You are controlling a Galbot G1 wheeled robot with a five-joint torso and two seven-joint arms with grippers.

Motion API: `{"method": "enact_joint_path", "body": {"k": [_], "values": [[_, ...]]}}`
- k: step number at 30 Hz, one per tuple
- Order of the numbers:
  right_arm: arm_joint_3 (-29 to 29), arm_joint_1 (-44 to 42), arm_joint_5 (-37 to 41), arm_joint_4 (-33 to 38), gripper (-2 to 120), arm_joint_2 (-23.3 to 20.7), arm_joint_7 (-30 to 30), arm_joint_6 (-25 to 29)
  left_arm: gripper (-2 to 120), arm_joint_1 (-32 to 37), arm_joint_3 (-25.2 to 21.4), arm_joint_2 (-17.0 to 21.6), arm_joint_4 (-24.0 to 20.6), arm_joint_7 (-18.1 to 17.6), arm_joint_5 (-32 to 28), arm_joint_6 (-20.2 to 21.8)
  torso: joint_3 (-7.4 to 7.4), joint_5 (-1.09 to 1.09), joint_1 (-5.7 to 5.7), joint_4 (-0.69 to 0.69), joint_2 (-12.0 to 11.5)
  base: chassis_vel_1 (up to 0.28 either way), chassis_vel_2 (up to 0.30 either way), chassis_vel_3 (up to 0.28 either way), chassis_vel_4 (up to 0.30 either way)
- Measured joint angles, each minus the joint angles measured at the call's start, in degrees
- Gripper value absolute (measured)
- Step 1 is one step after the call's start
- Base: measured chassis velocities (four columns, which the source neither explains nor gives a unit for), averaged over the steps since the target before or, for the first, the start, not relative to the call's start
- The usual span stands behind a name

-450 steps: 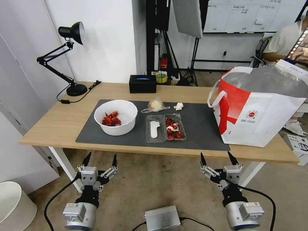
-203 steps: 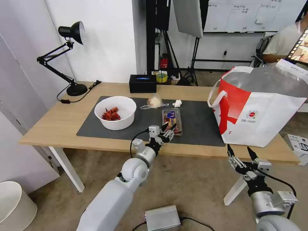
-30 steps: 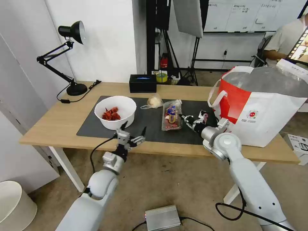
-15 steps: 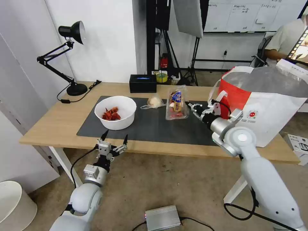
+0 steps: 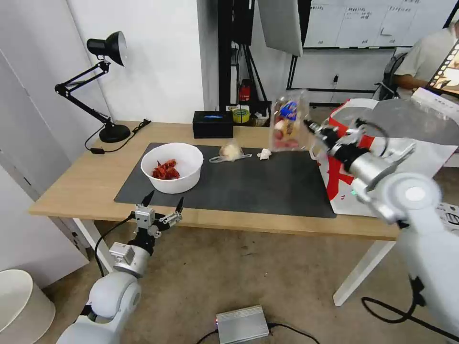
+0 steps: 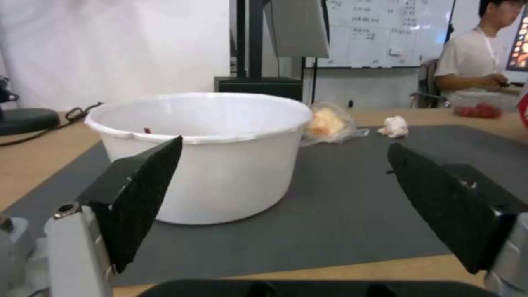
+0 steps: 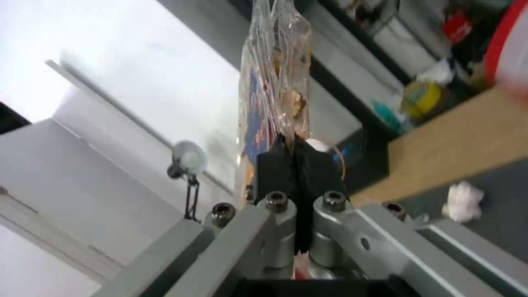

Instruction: Pick up the trash from the table and place it into the takeout bag.

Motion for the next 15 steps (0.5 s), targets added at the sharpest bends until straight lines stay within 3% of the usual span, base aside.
{"method": "enact_joint_path", "body": {"k": [7,15], "values": [[4.6,-2.0,2.6,1.8,0,-4.3,0.2,0.9,100,0.0,0.6,0.4,-0.6,0.0,-0.5,0.2,0.00,0.01,0.00,-0.01,0.0,0.000,0.000,0.000,0.000],[15.8,-7.4,4.9,2.8,0,-8.0,1.1,1.9,100,0.6,1.1,0.9,-1.6,0.1,-0.9,0.2,0.00,0.00,0.00,0.00,0.0,0.000,0.000,0.000,0.000]]}}
